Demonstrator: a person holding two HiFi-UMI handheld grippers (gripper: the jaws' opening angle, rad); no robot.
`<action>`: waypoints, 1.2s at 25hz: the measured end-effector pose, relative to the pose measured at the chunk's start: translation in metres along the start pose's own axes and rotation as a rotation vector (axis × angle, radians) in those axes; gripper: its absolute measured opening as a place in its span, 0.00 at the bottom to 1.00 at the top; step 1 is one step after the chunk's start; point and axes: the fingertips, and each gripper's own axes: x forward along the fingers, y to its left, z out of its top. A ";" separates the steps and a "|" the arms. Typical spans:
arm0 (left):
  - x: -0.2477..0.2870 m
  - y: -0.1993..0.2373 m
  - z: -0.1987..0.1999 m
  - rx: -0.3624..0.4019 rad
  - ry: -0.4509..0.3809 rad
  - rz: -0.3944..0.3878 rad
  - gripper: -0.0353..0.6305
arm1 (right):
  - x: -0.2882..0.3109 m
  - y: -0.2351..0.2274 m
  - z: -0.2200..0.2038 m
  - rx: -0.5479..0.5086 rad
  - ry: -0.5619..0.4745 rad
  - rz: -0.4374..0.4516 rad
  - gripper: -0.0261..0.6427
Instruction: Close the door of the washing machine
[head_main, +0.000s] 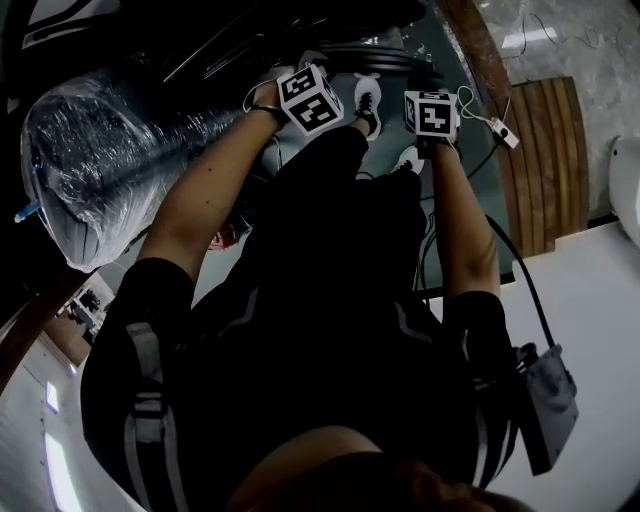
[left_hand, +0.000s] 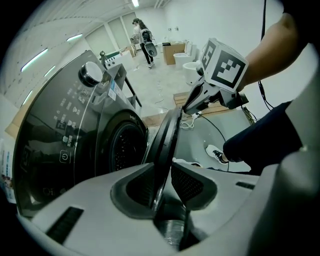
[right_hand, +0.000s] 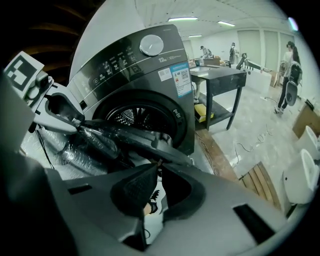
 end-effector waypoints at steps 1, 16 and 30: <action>0.000 0.003 0.001 -0.007 -0.005 0.008 0.21 | 0.002 -0.003 0.004 0.009 -0.009 -0.004 0.08; 0.003 0.040 0.011 -0.101 -0.077 0.032 0.21 | 0.046 -0.038 0.042 0.130 -0.059 -0.029 0.08; 0.006 0.074 0.013 -0.203 -0.112 0.101 0.21 | 0.089 -0.058 0.090 0.127 -0.108 -0.007 0.07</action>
